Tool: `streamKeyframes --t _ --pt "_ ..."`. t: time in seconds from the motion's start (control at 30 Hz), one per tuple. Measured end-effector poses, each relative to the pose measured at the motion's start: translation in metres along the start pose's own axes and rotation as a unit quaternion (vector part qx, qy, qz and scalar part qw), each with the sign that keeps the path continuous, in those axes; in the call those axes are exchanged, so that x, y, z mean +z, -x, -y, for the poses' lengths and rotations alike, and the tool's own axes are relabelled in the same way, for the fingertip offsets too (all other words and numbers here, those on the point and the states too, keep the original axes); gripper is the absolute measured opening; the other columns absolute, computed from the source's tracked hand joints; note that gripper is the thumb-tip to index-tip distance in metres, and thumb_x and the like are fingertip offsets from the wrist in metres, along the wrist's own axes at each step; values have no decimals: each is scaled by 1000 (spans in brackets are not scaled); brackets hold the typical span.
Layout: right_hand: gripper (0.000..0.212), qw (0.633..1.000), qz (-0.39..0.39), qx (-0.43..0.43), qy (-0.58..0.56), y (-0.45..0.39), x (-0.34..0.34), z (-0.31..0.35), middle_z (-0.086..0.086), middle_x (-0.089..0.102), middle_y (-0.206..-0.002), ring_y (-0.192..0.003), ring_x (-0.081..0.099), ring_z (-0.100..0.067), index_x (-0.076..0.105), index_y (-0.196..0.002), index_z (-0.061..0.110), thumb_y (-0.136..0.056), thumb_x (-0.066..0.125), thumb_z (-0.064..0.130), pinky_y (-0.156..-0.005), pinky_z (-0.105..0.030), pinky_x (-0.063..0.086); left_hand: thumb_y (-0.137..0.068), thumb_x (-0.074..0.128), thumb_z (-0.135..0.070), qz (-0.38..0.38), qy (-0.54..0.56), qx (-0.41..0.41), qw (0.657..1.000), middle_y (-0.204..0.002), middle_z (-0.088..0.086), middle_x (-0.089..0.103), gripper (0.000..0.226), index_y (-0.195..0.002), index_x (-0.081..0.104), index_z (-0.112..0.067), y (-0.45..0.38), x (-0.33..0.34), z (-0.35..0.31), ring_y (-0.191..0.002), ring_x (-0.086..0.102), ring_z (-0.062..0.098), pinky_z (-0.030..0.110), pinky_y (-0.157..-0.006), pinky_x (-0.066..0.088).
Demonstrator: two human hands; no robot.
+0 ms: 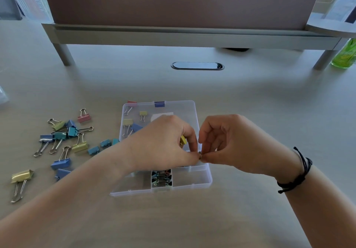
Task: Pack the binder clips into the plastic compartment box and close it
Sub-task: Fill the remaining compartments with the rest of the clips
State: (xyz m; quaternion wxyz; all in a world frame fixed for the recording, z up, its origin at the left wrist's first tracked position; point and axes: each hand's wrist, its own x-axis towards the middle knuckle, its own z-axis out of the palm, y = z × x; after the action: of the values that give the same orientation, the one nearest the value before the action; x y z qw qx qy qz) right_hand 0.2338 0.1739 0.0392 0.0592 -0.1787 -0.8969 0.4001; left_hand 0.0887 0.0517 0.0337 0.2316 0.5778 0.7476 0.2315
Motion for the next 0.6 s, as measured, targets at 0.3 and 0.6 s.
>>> streamKeyframes --t 0.3,0.6 --pt "27 997 -27 -12 74 -4 6 -5 15 67 -63 -57 58 1 65 -72 31 -67 87 18 -51 -7 39 -75 74 -38 -13 -93 15 995 -55 -4 53 10 -78 71 -29 -3 6 0 -50 48 4 13 -45 30" --pt "21 1000 -20 0 23 -3 6 -3 6 72 -65 -47 56 2 68 -71 22 -68 88 14 -45 -6 37 -71 77 -35 -11 -94 10 995 -53 -10 51 12 -77 73 -25 -3 5 -4 -52 51 -6 12 -45 30"
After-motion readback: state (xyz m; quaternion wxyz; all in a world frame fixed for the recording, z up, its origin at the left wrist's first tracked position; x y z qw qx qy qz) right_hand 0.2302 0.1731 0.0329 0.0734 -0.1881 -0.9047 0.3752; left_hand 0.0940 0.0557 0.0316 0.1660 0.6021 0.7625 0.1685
